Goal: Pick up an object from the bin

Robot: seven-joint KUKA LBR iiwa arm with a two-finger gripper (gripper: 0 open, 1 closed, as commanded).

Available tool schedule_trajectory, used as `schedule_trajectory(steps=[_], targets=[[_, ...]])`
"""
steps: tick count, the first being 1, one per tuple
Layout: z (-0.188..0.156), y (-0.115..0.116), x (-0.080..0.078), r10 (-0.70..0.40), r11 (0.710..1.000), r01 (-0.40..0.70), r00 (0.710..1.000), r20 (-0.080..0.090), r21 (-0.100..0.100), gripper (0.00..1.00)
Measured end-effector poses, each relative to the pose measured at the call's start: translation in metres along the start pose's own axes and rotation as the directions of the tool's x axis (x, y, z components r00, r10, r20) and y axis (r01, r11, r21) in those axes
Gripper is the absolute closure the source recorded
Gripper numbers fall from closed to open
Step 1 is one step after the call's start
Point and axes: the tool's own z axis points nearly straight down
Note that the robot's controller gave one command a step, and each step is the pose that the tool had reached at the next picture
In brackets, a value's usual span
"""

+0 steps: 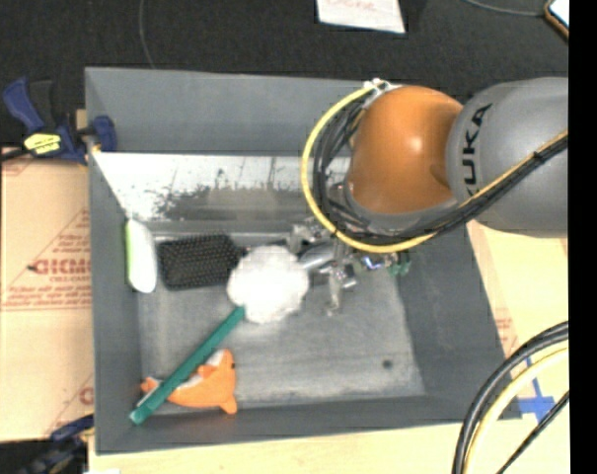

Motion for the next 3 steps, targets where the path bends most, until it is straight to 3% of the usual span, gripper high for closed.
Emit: schedule_trajectory(steps=[1, 2, 3], targets=[[-0.003, 0.019, -0.027, 0.272, 0.962, -0.272, 0.962, 0.015, -0.002, 0.00], [-0.041, 0.004, -0.010, 0.072, 0.997, -0.072, 0.997, 0.007, 0.001, 0.00], [0.038, -0.004, -0.009, 0.086, 0.996, -0.086, 0.996, 0.017, 0.000, 0.00]])
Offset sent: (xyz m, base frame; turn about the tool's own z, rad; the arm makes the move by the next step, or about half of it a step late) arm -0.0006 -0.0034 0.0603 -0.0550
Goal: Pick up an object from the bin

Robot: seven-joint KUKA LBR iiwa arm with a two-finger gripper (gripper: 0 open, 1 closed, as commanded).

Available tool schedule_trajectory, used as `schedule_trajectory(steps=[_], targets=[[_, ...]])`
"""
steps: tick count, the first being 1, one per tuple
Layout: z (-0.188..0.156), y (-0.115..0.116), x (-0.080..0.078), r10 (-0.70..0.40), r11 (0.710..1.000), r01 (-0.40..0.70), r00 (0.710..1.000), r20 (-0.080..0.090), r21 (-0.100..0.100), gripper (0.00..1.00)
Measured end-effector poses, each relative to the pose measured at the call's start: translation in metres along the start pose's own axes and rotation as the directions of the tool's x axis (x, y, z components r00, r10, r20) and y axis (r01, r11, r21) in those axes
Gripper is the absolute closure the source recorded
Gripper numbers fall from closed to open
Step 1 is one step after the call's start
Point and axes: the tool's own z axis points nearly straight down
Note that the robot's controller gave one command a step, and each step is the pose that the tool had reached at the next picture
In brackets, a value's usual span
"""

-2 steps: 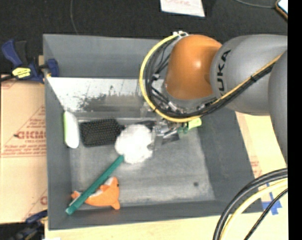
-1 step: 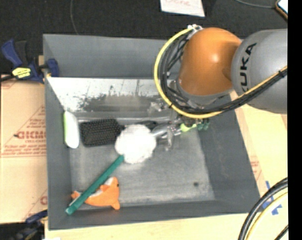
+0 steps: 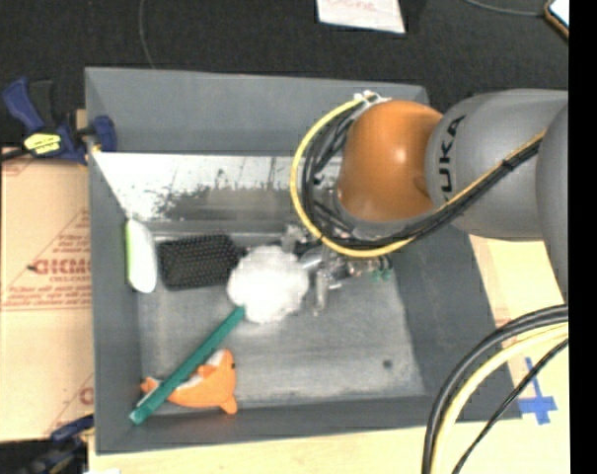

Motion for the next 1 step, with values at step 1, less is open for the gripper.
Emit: schedule_trajectory(steps=[1], targets=[[-0.0025, 0.0059, 0.0042, -0.018, 1.000, 0.018, 1.000, 0.006, 0.006, 1.00]])
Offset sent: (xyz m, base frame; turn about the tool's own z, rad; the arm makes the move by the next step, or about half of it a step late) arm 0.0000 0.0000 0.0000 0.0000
